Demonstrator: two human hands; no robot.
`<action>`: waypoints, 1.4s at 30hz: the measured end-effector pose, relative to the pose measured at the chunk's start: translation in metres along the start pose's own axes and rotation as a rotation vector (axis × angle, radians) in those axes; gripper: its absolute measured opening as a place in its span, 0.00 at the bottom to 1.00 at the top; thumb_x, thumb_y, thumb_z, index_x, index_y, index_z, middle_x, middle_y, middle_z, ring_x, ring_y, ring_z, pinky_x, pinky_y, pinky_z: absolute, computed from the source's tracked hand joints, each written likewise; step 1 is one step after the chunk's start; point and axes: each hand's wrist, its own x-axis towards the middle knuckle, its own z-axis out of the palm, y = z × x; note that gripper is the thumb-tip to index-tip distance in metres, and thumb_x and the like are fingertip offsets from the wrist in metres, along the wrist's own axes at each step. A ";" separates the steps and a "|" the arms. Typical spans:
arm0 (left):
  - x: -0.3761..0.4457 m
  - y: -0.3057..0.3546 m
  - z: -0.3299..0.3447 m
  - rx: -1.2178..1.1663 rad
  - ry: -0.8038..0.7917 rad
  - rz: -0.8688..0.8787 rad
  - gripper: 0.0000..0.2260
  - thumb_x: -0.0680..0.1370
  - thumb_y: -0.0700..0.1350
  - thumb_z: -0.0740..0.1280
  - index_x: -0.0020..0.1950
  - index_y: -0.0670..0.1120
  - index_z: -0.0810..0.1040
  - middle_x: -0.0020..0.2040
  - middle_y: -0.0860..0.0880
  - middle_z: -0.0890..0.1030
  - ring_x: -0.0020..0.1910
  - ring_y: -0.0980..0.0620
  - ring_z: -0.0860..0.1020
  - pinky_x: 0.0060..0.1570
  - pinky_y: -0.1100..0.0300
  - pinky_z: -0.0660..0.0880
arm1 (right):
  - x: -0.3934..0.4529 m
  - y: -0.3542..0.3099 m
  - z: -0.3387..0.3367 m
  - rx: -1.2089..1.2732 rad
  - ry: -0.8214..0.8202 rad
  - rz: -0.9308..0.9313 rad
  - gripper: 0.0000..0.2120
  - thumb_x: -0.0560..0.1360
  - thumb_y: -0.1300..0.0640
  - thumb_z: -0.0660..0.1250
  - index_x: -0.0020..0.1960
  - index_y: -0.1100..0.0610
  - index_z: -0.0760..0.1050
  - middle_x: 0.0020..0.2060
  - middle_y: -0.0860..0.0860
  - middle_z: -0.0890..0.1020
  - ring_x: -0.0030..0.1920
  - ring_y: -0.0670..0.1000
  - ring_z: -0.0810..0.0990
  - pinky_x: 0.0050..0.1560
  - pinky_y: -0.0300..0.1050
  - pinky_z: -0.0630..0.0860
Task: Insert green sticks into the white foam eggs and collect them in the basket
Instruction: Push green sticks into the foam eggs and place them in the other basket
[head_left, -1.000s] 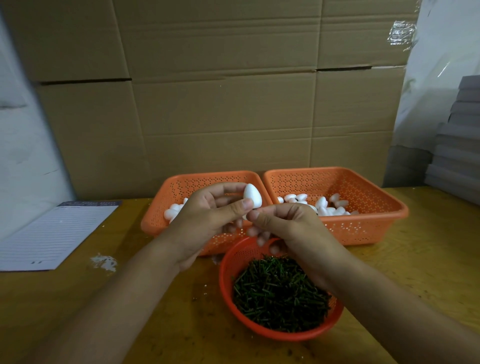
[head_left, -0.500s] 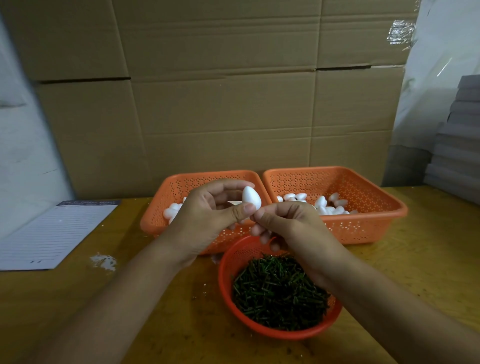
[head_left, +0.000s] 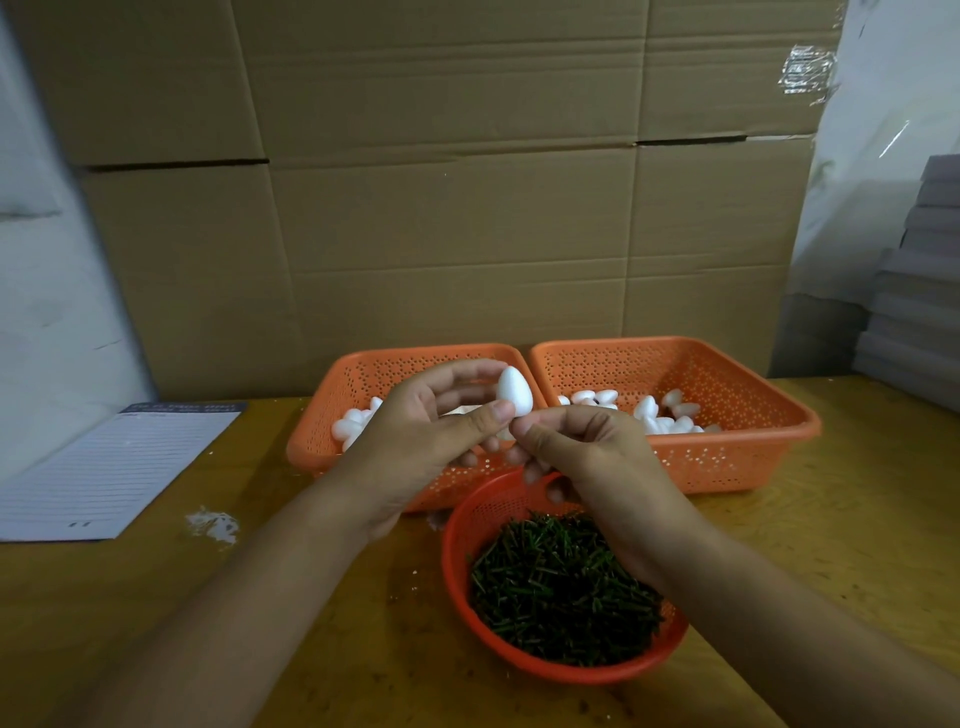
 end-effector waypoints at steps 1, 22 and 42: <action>0.000 -0.001 0.000 0.009 0.014 0.001 0.20 0.70 0.51 0.77 0.61 0.52 0.81 0.54 0.50 0.86 0.39 0.56 0.81 0.37 0.64 0.76 | 0.000 0.000 0.000 0.004 0.011 0.002 0.06 0.77 0.60 0.69 0.47 0.63 0.83 0.34 0.51 0.84 0.32 0.43 0.78 0.29 0.35 0.71; -0.001 -0.005 0.004 0.001 0.044 -0.023 0.19 0.70 0.51 0.75 0.59 0.49 0.82 0.45 0.50 0.86 0.36 0.57 0.79 0.37 0.64 0.76 | -0.001 -0.002 -0.003 -0.039 -0.029 -0.005 0.08 0.77 0.57 0.70 0.41 0.56 0.84 0.36 0.51 0.85 0.32 0.43 0.79 0.30 0.34 0.72; 0.009 -0.008 -0.009 -0.118 0.319 -0.087 0.08 0.82 0.40 0.64 0.55 0.48 0.81 0.46 0.50 0.85 0.32 0.56 0.78 0.30 0.65 0.74 | 0.005 0.002 -0.007 0.005 -0.006 0.019 0.08 0.78 0.56 0.69 0.46 0.60 0.83 0.36 0.51 0.85 0.32 0.43 0.79 0.30 0.35 0.72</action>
